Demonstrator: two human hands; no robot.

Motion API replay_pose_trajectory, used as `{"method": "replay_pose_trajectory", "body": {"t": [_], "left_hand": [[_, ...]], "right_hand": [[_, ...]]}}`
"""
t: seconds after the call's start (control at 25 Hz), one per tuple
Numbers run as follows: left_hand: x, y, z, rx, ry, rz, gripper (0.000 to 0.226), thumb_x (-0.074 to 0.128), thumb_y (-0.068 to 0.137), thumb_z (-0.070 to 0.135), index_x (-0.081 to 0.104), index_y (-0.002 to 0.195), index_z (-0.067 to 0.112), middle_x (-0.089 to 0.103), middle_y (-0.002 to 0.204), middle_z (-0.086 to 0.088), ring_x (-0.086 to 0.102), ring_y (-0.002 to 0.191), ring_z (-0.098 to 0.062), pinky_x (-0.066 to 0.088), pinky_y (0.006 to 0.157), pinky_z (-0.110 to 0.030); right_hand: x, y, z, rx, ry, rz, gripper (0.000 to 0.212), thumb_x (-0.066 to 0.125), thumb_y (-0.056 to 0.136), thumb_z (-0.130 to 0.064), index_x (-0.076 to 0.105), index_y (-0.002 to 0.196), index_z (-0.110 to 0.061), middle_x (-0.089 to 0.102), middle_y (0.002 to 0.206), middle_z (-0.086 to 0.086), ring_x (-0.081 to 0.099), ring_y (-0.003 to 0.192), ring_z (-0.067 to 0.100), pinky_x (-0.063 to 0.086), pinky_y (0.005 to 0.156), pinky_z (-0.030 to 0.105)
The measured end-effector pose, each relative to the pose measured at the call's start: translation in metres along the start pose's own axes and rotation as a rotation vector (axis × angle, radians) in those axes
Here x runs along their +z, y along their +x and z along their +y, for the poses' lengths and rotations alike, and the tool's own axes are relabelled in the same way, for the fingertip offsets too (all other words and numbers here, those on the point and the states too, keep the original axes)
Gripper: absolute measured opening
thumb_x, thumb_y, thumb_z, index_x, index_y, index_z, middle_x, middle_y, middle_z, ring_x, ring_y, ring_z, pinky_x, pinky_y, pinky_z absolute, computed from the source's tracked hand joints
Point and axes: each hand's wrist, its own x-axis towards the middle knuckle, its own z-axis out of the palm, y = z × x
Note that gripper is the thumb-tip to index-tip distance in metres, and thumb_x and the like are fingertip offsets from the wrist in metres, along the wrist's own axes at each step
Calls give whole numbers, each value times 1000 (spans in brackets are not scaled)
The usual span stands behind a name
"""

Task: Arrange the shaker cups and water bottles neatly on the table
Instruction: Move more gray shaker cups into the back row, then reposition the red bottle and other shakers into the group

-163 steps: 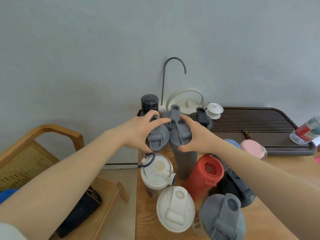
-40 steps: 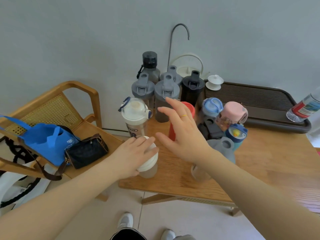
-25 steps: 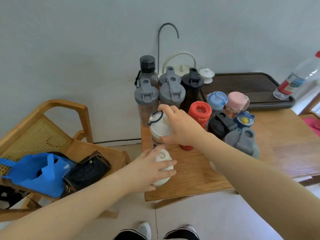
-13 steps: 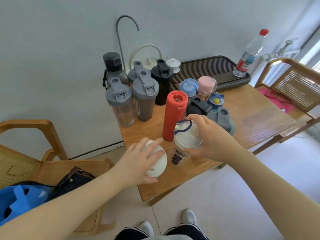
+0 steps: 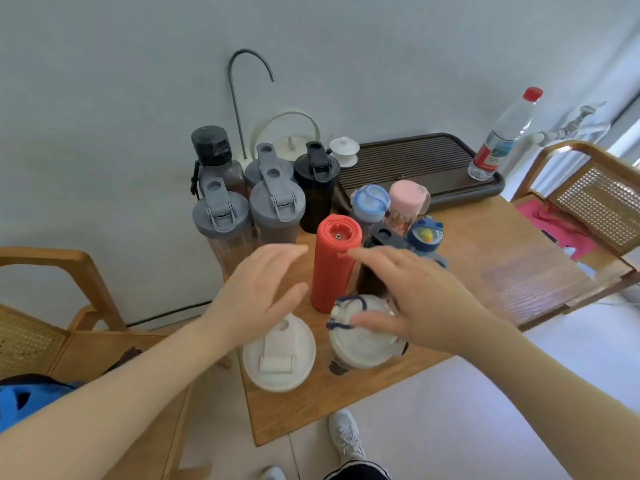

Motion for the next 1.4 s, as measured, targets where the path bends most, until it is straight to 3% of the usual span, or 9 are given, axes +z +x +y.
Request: {"method": "replay_pose_trajectory", "body": {"t": [0.12,0.24,0.44,0.76,1.0,1.12,1.24,1.32,1.4], "left_hand": [[-4,45,16,-42,2,13,63,57,84,41,29,138,22,36,143,3,31,128,-7,25,98,-21],[4,82,28,-63,101,-78,82,66,76,47,20,141,27,25,149,4,28,133,-15,29,103,-29],[14,100,30,-188,230,-272,87,68,69,53,20,140,35,28,145,9,45,121,-19,43,91,-35],[5,66,16,-251,353,-187,81,63,73,50,19,141,38,33,142,9,50,114,-15,49,86,-31],[-11,39,12,-334,367,-155,82,65,71,52,22,140,35,34,140,10,50,111,-13,46,83,-26],[-12,37,10,-361,279,-161,97,71,69,49,10,143,31,29,145,7,48,116,-15,47,87,-29],[-14,37,4,-404,108,-170,118,79,63,42,-6,143,27,15,150,3,42,124,-16,45,96,-34],[-14,33,-5,-417,16,-147,121,82,62,36,-7,143,27,15,149,1,41,124,-15,42,99,-31],[-17,28,-12,-434,-109,-142,115,81,65,30,-4,143,29,20,146,2,44,117,-11,41,97,-25]], "right_hand": [[-23,27,47,106,109,100,57,48,83,-51,39,131,-23,50,131,1,49,117,21,43,93,37],[-22,56,93,209,79,-125,47,58,85,-37,47,124,-14,51,123,7,51,108,25,40,85,34],[-4,87,119,157,20,-358,58,59,83,-42,39,131,-15,49,123,8,50,103,23,43,86,35],[14,108,113,36,-107,-504,85,68,73,-49,22,140,-21,44,135,7,50,118,27,47,93,38],[20,119,97,-43,-90,-539,65,69,72,-47,38,122,-18,49,115,3,50,96,20,48,80,31],[15,119,82,-122,-160,-481,70,66,75,-49,35,129,-19,45,130,5,49,108,22,47,88,33],[2,113,49,-326,161,-326,81,66,74,-52,26,140,-24,36,143,-1,41,126,16,39,105,35],[-1,111,22,-408,300,-285,85,70,71,-50,25,140,-26,36,141,-3,44,123,13,40,104,33],[8,113,6,-417,233,-234,89,71,70,-52,22,140,-28,32,140,-3,50,116,18,45,96,37]]}}
